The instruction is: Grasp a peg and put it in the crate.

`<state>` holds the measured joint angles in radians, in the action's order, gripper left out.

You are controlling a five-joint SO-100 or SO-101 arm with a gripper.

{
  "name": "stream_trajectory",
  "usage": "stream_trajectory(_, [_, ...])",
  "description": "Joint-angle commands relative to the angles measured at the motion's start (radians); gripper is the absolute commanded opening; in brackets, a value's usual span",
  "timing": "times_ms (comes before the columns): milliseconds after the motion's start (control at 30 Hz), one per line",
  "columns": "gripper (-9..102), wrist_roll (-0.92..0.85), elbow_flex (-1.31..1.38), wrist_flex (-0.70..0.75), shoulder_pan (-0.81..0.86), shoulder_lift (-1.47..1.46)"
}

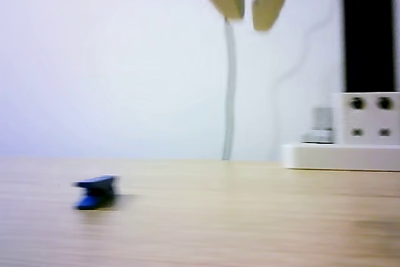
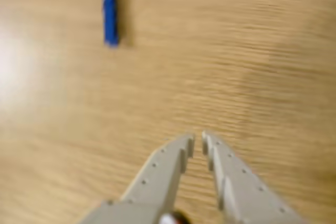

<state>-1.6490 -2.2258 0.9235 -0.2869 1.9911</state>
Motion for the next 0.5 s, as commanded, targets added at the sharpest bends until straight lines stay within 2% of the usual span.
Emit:
stream_trajectory(0, [-1, -0.107, 0.12, -0.018, -0.025, -0.052])
stream_trajectory(367, [0, 0.138, 0.44, -0.195, -0.161, -0.397])
stream_trajectory(467, [4, 0.184, 0.511, -0.215, -0.173, -0.457])
